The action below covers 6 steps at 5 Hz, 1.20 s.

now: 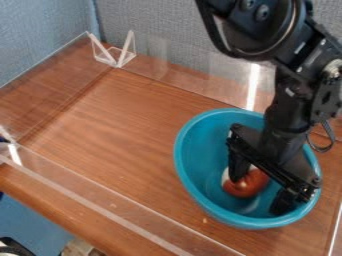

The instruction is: Remove the mushroom from inside the blue bowl and put it on the table

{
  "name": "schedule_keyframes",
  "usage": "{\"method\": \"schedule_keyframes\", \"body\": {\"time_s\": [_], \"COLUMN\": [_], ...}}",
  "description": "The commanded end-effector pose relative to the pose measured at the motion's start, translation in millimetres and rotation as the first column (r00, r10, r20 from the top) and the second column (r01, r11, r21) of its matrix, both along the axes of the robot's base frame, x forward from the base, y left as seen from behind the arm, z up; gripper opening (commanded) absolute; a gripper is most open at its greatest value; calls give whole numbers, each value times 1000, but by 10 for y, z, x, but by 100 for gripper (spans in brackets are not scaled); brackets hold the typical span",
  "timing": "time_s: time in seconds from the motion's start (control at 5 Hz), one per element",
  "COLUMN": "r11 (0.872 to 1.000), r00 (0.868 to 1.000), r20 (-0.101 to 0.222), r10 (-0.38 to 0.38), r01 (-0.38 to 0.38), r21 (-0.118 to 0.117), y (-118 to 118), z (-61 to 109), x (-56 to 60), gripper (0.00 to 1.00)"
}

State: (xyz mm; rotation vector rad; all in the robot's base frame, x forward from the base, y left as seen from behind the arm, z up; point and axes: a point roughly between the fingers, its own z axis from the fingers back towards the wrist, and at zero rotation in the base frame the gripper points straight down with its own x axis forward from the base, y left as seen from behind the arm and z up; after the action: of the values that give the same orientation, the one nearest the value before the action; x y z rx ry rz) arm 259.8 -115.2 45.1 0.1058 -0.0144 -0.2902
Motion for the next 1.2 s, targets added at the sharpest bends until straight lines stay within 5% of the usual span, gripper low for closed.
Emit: {"method": "schedule_keyframes", "body": {"time_s": [0.0, 1.0], "r11": [999, 1000], "r00": [999, 1000], "r20": [-23, 13], "r10": [26, 20], "r01": [-26, -20], "r21": [21, -3], "y": [121, 133], "z": [-87, 256], "x": [-8, -20], "gripper": [0, 0]}}
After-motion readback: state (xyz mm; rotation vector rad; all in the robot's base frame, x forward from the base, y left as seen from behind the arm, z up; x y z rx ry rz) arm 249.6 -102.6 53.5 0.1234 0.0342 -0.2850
